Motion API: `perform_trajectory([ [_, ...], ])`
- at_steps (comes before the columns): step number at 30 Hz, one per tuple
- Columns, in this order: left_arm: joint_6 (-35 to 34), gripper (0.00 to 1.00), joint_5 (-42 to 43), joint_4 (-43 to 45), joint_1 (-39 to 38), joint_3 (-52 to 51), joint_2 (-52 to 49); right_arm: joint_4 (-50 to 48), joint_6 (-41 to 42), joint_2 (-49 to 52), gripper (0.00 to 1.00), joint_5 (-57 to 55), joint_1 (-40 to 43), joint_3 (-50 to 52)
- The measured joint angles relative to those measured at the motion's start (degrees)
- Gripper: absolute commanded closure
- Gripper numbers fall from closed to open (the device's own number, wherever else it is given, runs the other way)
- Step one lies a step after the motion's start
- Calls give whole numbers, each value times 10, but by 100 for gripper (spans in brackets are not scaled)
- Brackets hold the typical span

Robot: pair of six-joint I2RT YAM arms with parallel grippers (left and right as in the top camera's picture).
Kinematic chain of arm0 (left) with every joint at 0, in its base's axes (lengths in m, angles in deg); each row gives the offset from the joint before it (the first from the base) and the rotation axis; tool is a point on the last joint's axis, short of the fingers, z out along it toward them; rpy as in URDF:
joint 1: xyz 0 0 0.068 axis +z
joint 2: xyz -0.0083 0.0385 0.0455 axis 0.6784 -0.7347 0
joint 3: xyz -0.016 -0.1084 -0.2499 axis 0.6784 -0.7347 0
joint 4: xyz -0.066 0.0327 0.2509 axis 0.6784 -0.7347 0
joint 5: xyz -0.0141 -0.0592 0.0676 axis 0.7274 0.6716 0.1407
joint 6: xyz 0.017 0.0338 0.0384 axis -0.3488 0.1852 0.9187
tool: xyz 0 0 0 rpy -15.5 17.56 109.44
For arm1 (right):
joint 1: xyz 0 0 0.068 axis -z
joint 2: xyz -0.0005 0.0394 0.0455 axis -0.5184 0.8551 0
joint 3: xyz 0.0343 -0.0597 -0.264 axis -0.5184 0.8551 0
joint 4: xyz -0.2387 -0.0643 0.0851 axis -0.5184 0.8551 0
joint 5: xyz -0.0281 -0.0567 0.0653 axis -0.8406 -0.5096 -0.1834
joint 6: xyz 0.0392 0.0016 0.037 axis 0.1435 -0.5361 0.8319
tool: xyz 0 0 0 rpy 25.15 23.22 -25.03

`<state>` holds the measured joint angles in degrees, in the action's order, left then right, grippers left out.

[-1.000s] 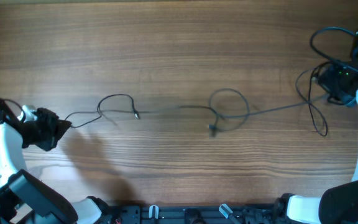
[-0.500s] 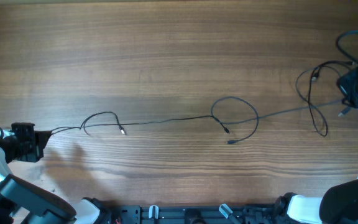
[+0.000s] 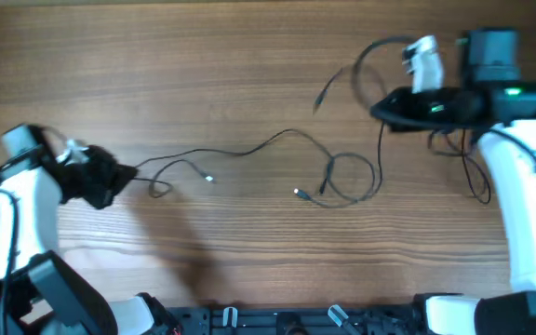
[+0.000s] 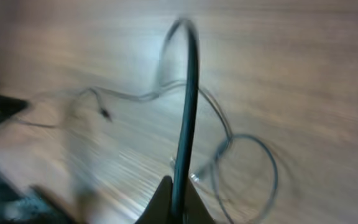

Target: Untangle cables

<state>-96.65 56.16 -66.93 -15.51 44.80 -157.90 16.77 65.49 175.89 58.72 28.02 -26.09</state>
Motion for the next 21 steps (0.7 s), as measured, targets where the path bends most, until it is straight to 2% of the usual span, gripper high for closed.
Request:
perform_trajectory([
  [2,4,96,-25,-1,-40,0,0,29,75,0,96,-143,-22,1],
  [3,5,96,-34,-2,-52,0,0,36,103,0,92,-190,-22,2],
  [5,8,96,-52,-2,-70,0,0,41,158,0,68,-275,-16,9],
  [7,9,96,-62,-2,-77,0,0,40,191,0,53,-310,-8,23],
  [10,12,96,-71,-2,-77,0,0,38,189,0,40,-286,-8,42],
  [15,13,96,-76,-2,-77,0,0,34,163,0,39,-185,-16,114],
  [21,13,96,-79,-2,-77,0,0,-23,155,0,50,-150,-22,214],
])
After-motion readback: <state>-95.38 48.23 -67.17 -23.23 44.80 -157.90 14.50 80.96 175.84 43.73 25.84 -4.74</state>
